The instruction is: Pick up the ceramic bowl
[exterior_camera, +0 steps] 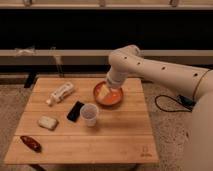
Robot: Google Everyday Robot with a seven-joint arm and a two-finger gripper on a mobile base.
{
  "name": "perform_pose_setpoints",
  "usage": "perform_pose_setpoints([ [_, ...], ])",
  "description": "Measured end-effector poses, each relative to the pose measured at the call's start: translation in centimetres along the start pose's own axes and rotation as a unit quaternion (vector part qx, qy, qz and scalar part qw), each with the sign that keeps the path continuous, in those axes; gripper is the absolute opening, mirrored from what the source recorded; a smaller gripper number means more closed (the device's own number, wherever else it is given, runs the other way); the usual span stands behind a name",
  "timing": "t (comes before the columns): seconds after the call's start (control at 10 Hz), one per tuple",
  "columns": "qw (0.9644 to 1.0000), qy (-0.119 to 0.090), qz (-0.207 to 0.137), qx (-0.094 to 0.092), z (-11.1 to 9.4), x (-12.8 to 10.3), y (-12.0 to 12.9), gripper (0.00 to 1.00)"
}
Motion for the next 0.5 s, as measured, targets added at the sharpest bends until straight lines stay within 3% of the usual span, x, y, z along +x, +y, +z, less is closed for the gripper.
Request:
perform_pose_setpoints([
  [0.2, 0.9997, 0.017, 0.019, 0.004, 1.0, 0.9, -4.2, 0.80],
  [0.5, 0.9977, 0.039, 0.055, 0.000, 5.2, 3.5, -9.2, 0.80],
])
